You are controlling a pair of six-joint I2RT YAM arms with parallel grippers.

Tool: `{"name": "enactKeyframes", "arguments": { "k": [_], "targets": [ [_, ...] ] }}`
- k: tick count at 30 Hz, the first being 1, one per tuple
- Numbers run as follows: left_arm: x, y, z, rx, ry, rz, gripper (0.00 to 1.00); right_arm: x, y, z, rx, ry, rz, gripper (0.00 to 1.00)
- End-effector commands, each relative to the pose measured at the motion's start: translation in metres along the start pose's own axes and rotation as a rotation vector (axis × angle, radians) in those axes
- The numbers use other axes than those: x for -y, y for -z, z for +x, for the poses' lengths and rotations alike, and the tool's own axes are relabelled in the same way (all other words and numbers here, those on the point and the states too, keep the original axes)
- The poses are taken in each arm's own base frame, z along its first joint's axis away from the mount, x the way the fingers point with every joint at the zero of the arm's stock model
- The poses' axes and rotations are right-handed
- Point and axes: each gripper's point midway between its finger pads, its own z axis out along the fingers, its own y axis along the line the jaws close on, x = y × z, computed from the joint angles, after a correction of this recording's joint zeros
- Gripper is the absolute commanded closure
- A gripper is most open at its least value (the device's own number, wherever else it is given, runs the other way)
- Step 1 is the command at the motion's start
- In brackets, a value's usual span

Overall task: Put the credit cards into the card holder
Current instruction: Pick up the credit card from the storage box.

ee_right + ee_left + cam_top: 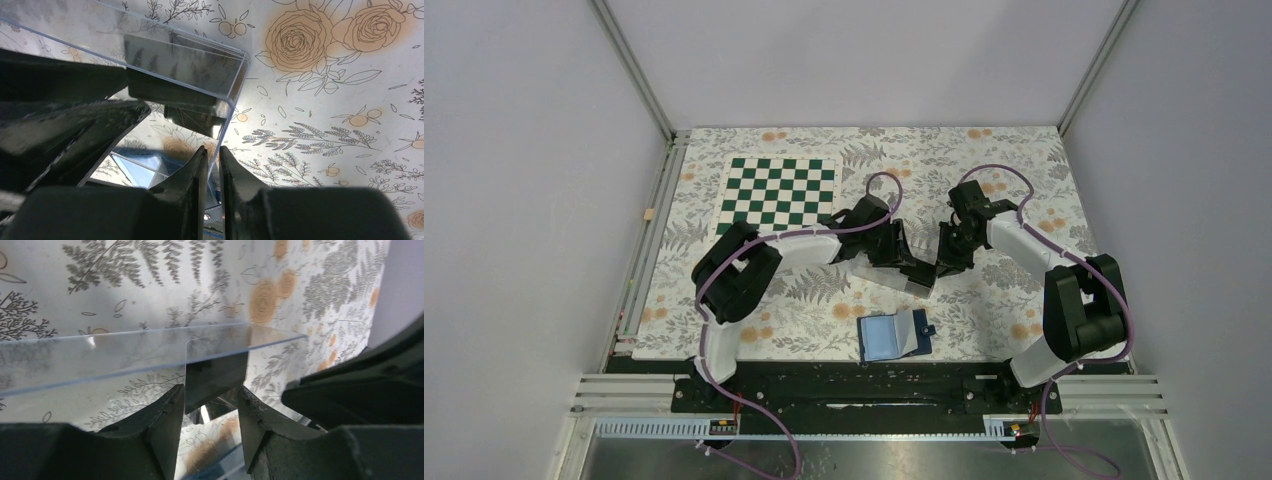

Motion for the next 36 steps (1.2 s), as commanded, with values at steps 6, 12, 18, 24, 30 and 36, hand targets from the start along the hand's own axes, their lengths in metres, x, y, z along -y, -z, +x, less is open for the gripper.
{"name": "enactKeyframes", "arguments": {
  "k": [6,12,18,24,30,36],
  "targets": [
    [0.057,0.026,-0.012,0.068,-0.099,0.13,0.58,-0.013,0.003,-0.005,0.002,0.016,-0.056,0.8],
    [0.047,0.008,-0.001,0.015,-0.116,0.085,0.61,-0.013,0.003,-0.005,0.0,0.015,-0.057,0.79],
    [0.037,0.011,-0.007,0.054,-0.133,0.008,0.83,-0.014,0.009,-0.007,0.023,0.019,-0.061,0.76],
    [0.055,0.035,-0.024,0.128,-0.222,0.037,1.0,-0.021,0.028,-0.016,0.097,0.054,-0.087,0.4],
    [0.086,0.106,-0.052,0.309,-0.348,0.062,1.0,-0.03,0.075,-0.028,0.251,0.11,-0.123,0.18],
    [0.079,0.182,-0.048,0.408,-0.449,0.007,1.0,-0.041,0.129,-0.022,0.384,0.203,-0.191,0.02]
  ]
}}
